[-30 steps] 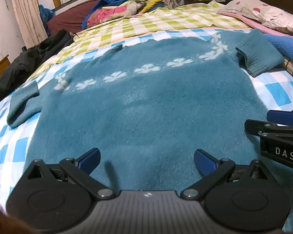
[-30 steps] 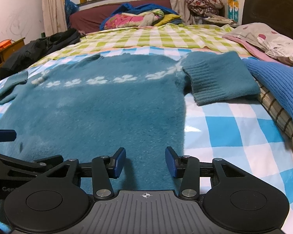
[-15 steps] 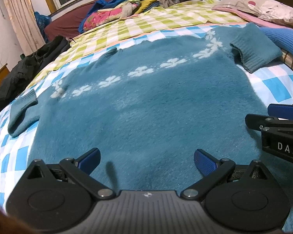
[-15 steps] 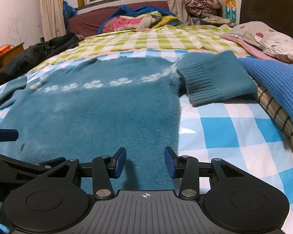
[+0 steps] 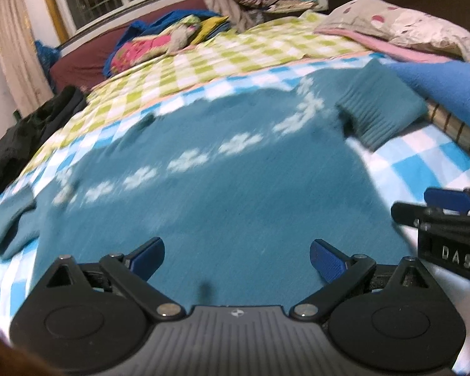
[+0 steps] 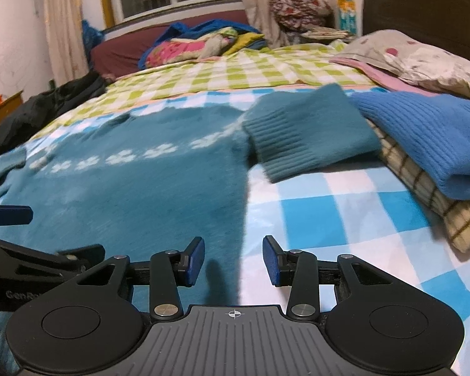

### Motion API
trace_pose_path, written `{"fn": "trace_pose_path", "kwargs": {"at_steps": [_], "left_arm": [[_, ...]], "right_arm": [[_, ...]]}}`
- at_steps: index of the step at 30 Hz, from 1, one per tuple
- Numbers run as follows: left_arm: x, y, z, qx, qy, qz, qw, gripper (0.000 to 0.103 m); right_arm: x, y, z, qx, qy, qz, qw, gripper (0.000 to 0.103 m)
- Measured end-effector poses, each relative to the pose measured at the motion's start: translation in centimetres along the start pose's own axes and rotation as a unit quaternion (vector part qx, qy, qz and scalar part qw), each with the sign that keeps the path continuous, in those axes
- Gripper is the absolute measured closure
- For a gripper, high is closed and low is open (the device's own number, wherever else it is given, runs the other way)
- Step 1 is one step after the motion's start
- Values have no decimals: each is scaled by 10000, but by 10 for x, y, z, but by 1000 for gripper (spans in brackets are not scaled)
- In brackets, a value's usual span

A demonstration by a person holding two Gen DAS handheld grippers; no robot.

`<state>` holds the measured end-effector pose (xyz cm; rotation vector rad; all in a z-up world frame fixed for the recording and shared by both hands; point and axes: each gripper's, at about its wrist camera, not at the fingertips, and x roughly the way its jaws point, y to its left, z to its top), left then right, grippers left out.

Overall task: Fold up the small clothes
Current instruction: 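Move the left gripper toward the sleeve beside the blue sweater pile, then close the left gripper on the sleeve cuff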

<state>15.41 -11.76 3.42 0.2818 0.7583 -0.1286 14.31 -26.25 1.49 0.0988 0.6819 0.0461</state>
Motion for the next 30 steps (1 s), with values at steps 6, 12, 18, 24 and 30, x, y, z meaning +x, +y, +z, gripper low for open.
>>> {"fn": "trace_pose_path", "kwargs": {"at_steps": [6, 12, 18, 24, 30], "left_arm": [[12, -19, 38, -30, -340, -412, 9986, 0], [44, -47, 72, 38, -470, -706, 9964, 5], [78, -69, 94, -2, -403, -886, 9953, 15], [107, -76, 103, -283, -101, -1147, 9929, 39], [108, -70, 102, -453, -166, -1437, 9884, 65]], "right_arm": [[-4, -27, 3, 292, -138, -255, 9992, 65], [-2, -53, 1, 493, -166, -533, 9972, 65], [5, -66, -1, 613, -59, -527, 9967, 65], [12, -71, 0, 705, 21, -476, 9964, 65], [16, -75, 0, 806, 90, -449, 9957, 65]]}}
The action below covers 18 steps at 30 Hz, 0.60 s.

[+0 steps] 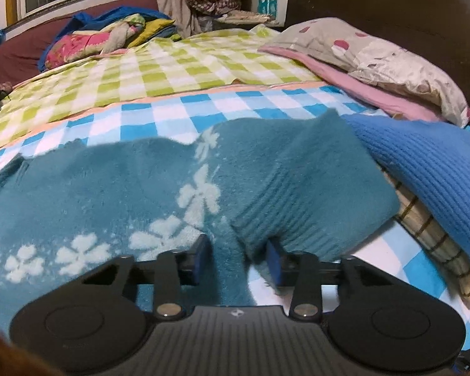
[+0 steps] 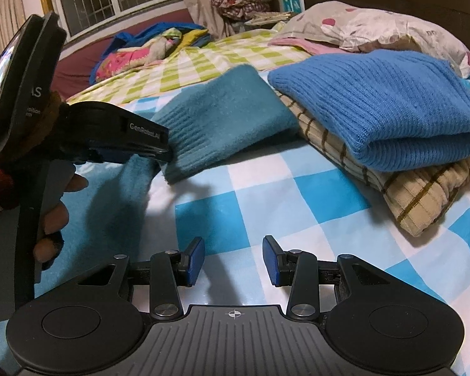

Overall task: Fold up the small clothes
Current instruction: 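Close the left gripper on the sleeve cuff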

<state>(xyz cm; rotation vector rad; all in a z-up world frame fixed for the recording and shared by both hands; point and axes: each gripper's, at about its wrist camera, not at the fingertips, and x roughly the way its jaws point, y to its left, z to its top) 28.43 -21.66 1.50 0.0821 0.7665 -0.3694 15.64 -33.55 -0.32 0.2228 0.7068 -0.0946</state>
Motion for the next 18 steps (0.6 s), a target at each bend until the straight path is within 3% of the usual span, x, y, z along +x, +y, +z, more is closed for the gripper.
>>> {"fn": "trace_pose_path", "kwargs": {"at_steps": [5, 7, 8, 13, 18], "left_arm": [[-17, 10, 3, -123, -184, -150, 9996, 76], [-24, 15, 5, -160, -229, -282, 9992, 91], [-28, 18, 5, -207, -230, -373, 9988, 93], [-39, 32, 16, -325, -349, -229, 9986, 94], [-32, 33, 17, -355, -217, -420, 9983, 88]], "right_arm": [[1, 1, -1, -22, -2, -29, 10000, 65], [1, 1, -1, -21, -11, -25, 10000, 65], [1, 1, -1, -21, -13, -22, 10000, 65], [1, 2, -2, -36, -19, -19, 10000, 65], [0, 2, -2, -12, -29, -21, 10000, 65]]}}
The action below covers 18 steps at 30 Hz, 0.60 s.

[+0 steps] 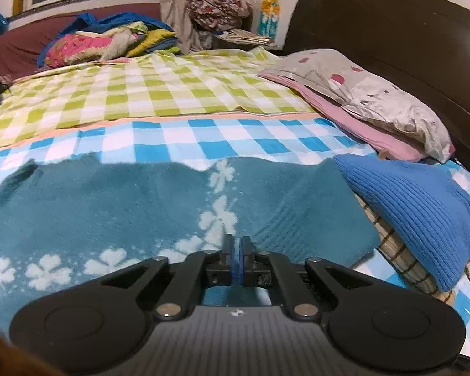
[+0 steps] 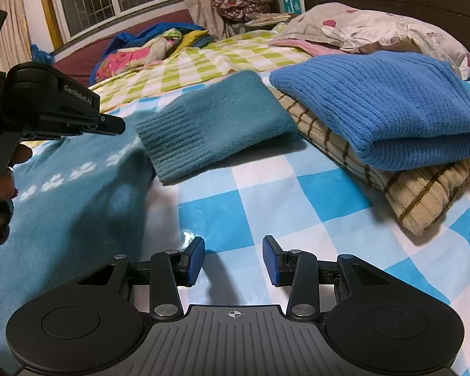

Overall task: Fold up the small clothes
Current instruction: 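Close the left gripper on the sleeve cuff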

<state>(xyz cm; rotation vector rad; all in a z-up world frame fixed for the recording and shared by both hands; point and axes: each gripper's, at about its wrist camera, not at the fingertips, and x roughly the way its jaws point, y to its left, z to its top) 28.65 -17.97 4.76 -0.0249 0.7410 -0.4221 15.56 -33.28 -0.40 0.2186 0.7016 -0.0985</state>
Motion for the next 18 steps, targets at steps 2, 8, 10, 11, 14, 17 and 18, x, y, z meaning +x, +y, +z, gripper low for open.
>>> {"fn": "trace_pose_path", "kwargs": {"at_steps": [2, 8, 10, 11, 14, 17, 18], "left_arm": [[7, -3, 0, 36, 22, 12, 10000, 82], [11, 0, 0, -68, -113, -152, 9998, 53], [8, 2, 0, -111, -182, -273, 9994, 50], [6, 2, 0, -102, -225, -345, 9991, 50], [2, -4, 0, 0, -286, -559, 9980, 50], [5, -16, -2, 245, -290, -506, 9980, 49], [8, -19, -3, 327, -263, -441, 9981, 49]], "right_arm": [[-1, -1, 0, 25, -8, -3, 10000, 65], [0, -5, 1, 146, 27, 45, 9999, 65], [1, -6, 1, 152, 33, 46, 9999, 65], [1, -6, 1, 156, 34, 48, 9999, 65], [2, -5, 1, 159, 39, 65, 9998, 65], [2, -4, 0, 145, 49, 56, 9999, 65], [2, -4, 0, 144, 51, 55, 9999, 65]]}}
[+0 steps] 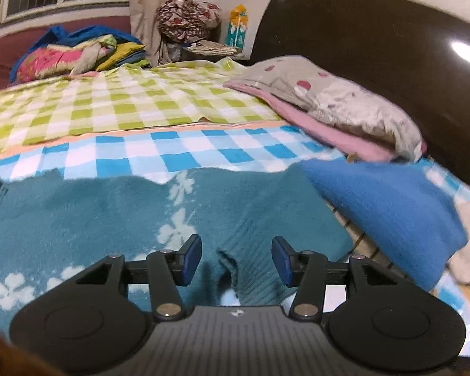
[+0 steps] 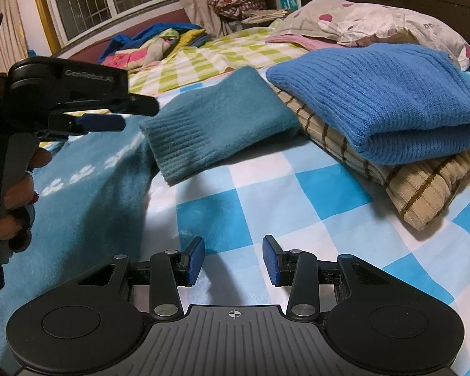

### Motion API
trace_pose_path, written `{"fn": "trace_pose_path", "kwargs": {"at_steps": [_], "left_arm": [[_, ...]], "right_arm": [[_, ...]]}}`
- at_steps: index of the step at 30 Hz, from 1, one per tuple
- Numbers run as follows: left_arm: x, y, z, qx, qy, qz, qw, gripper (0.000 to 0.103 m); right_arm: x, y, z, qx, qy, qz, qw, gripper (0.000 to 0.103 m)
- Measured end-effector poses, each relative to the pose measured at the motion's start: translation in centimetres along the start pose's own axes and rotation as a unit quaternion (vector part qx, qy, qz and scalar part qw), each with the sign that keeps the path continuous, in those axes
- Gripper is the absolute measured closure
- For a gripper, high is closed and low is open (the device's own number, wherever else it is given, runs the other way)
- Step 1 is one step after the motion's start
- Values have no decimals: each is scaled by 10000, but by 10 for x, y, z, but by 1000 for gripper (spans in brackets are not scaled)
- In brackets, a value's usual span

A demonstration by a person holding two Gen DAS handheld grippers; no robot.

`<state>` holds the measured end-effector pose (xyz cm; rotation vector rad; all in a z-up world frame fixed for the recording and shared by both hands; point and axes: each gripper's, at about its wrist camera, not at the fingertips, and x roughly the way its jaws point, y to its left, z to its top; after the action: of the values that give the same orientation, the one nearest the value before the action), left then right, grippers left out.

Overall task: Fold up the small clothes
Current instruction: 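Close the left gripper on the sleeve cuff, then carry the sleeve across the sweater body with the left gripper and release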

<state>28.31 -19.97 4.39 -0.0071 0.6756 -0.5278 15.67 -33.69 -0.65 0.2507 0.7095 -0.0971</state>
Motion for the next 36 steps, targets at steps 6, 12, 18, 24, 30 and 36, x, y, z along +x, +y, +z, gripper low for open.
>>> {"fn": "trace_pose_path", "kwargs": {"at_steps": [6, 12, 18, 24, 30, 36], "left_arm": [[19, -4, -1, 120, 64, 233, 9996, 51], [18, -11, -3, 287, 63, 295, 9991, 88], [-13, 9, 7, -33, -106, 190, 9998, 88], [-56, 59, 18, -266, -361, 544, 9975, 88], [-84, 125, 23, -409, -498, 1243, 9902, 89], [-99, 177, 16, -729, -659, 1778, 9792, 89]], "right_arm": [[-1, 0, 0, 5, 0, 10, 10000, 65], [1, 0, 1, -16, 2, 29, 10000, 64], [0, 0, 0, -28, -23, 12, 10000, 64], [-1, 8, -3, -137, -42, -4, 9999, 64], [-7, 26, -5, -274, -220, 137, 9993, 64], [-16, 62, 3, -562, -478, 435, 9963, 64]]}}
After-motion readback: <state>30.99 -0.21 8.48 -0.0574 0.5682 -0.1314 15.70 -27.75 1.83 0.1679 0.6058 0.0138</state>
